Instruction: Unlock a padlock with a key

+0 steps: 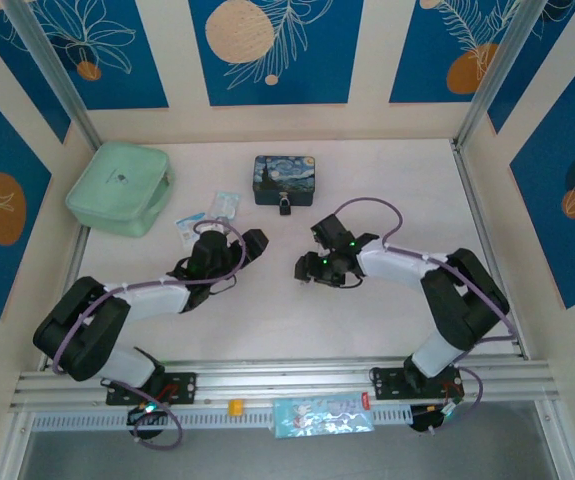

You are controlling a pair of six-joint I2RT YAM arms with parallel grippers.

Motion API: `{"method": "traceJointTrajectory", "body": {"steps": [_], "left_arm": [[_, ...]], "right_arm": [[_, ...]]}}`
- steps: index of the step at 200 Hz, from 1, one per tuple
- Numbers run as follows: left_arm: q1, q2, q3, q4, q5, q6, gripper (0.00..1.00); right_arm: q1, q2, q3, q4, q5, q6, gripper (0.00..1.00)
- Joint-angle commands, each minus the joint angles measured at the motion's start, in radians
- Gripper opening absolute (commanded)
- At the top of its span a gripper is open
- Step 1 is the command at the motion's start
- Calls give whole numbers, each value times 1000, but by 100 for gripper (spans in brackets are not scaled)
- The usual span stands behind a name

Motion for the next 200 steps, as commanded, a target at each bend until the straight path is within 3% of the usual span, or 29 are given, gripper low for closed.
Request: {"method": "traceJointTrajectory", "body": {"steps": [1,100,147,176,200], "left_arm": [[2,-12,30,-22,-25,36,85],[10,-98,-2,-85,-86,66,86],[11,-129,-17,-100,-124,74,87],[13,-131,-15,-91,-116,73,87],[13,-120,-8,-65,-86,68,87]], "right_arm": [[19,-5,75,-121,167,-119,58],[111,243,222,-204,254,-108,49],[130,278,202,-220,271,-88,24],[95,240,147,-141,192,-87,7],[66,167,90,-31,110,-136,0]]}}
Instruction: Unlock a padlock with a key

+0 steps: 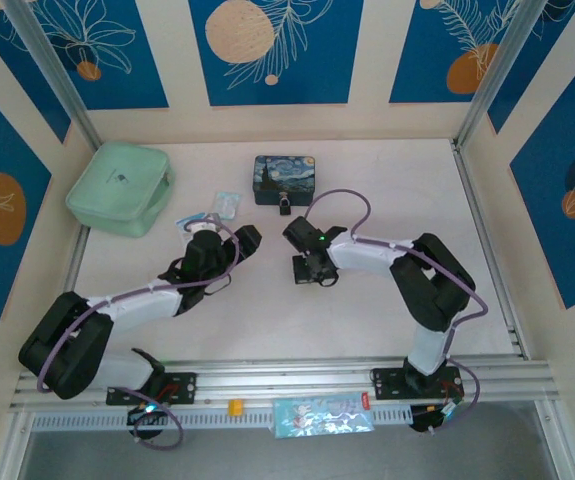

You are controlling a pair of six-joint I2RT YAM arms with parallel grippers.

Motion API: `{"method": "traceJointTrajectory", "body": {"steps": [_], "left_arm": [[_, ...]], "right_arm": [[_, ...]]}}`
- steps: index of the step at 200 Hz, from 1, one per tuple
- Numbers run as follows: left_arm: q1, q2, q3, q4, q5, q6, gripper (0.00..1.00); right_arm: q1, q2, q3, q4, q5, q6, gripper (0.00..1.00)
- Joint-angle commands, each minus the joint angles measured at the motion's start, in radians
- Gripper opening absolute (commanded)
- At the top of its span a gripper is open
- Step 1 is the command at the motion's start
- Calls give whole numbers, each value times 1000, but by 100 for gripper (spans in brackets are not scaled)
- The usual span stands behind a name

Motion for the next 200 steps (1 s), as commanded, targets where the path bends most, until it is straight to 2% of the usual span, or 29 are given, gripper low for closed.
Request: {"method": "traceJointTrajectory", "body": {"steps": [1,52,101,151,179,200], "left_arm": [[7,-10,-4,19,14,19,87],[7,51,11,168,125,16,86],[0,156,31,365,245,-84,83],[-31,258,26,481,263,-175,81],[-33,263,19,479,237,-169,80],[-32,226,15,412,196,-136,81]], "right_arm": [[-24,-31,-81,100,-131,-35,0],[-129,-258,-233,367,-408,-177,0],[-254,-315,-268,475,-662,-146,0],[-280,-303,-267,523,-694,-40,0],[-267,-267,-259,467,-585,1,0],[-232,-230,-250,379,-471,-2,0]]}}
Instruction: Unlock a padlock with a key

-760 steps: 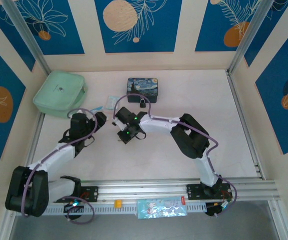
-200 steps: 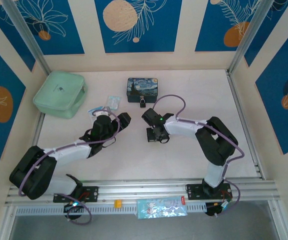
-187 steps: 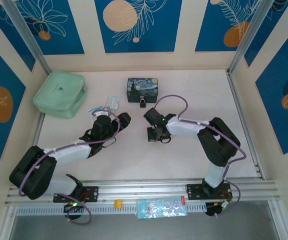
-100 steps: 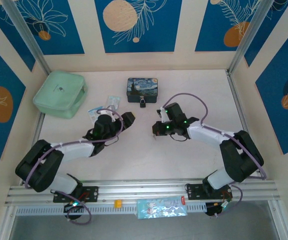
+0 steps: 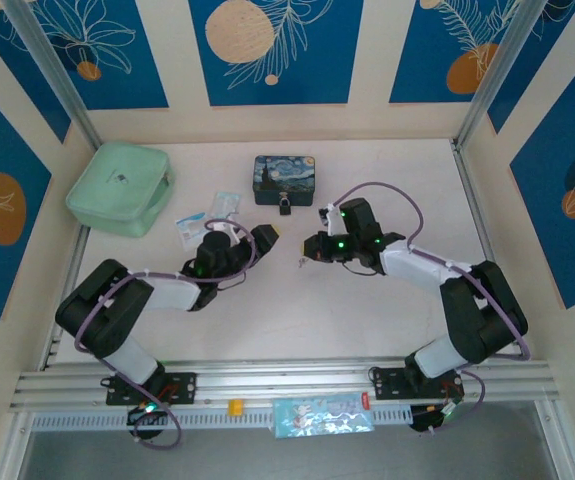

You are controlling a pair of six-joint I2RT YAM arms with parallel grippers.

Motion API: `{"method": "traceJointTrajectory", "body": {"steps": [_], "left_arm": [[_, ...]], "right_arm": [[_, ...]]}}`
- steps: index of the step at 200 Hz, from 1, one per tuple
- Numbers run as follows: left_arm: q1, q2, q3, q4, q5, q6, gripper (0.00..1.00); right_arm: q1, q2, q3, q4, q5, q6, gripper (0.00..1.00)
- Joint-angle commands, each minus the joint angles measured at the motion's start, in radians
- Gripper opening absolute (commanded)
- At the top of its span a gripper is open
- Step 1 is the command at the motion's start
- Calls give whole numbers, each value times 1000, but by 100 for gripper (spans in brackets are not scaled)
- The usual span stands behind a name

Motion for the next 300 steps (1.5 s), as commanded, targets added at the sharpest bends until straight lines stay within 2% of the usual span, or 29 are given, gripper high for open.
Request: {"method": "traceJointTrajectory", "body": {"steps": [1,20,52,66,80,133,184,229,259,300], "left_arm": [[-9,-36,8,-12,-38,24,81],[-8,-77,17,-101,-62,62,81],[-7,-122,17,-174,-96,96,82],[-8,-127,12,-179,-106,101,83],[-5,-122,10,-177,-108,98,83],[-3,-122,12,-175,-103,92,83],[-3,-130,16,-193,-118,101,83],[-2,-147,21,-211,-119,106,83],[-3,-178,9,-239,-151,122,83],[0,-193,9,-251,-158,131,83]], "right_arm": [[32,47,11,-101,119,29,0],[69,73,26,-172,198,19,0],[135,70,67,-339,438,-33,36],[153,62,82,-377,508,-68,44],[163,67,95,-387,517,-100,46],[238,115,137,-465,526,-166,47],[250,113,95,-488,502,-59,45],[258,188,134,-520,489,7,38],[271,189,106,-551,507,43,38],[276,217,106,-577,536,63,32]]}}
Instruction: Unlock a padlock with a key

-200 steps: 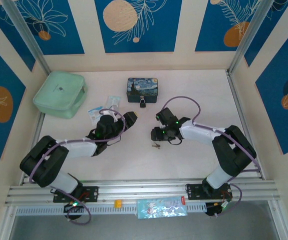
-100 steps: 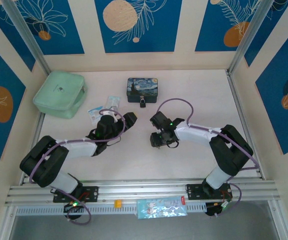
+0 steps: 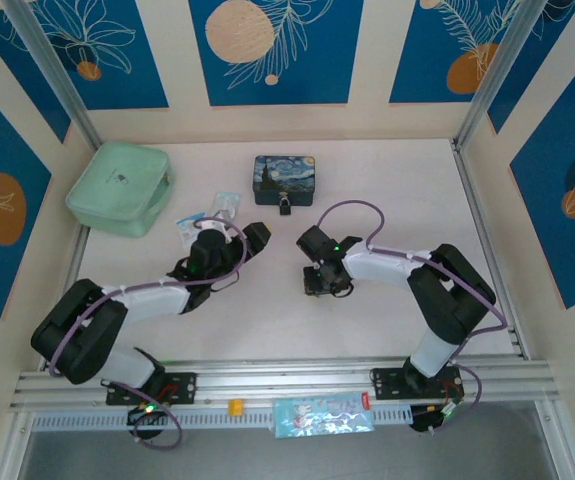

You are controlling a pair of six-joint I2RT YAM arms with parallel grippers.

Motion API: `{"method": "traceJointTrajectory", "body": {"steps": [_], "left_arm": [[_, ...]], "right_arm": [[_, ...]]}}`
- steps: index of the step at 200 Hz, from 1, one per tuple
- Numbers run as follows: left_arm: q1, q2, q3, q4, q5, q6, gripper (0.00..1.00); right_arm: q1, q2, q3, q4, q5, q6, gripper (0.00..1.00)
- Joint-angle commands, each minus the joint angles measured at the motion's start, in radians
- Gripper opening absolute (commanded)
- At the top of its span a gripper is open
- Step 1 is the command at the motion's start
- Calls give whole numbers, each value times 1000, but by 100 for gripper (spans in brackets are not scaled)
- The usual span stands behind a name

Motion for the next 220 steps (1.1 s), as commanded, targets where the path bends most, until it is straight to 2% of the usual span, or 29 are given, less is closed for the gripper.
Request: {"method": "traceJointTrajectory", "body": {"steps": [1,16,44,76,124,181,201,220], "left_arm": [[1,-23,9,-21,-22,28,83],[2,-30,12,-32,-23,35,83],[2,-36,6,-34,-31,35,83],[2,-41,6,-36,-23,32,83],[-17,-3,-26,22,32,-85,82],[-124,110,4,-15,23,-210,80],[-134,143,6,19,30,-231,79],[-133,135,8,10,18,-222,79]], "right_arm": [[17,51,-16,-86,8,36,32],[23,70,-9,-98,31,35,26],[5,76,-26,-47,10,42,10],[-41,56,-45,42,-57,14,0],[-126,10,-98,193,-201,-97,0],[-172,-20,-147,321,-314,-192,0],[-179,-21,-132,302,-280,-225,0],[-176,-22,-80,206,-184,-216,2]]}}
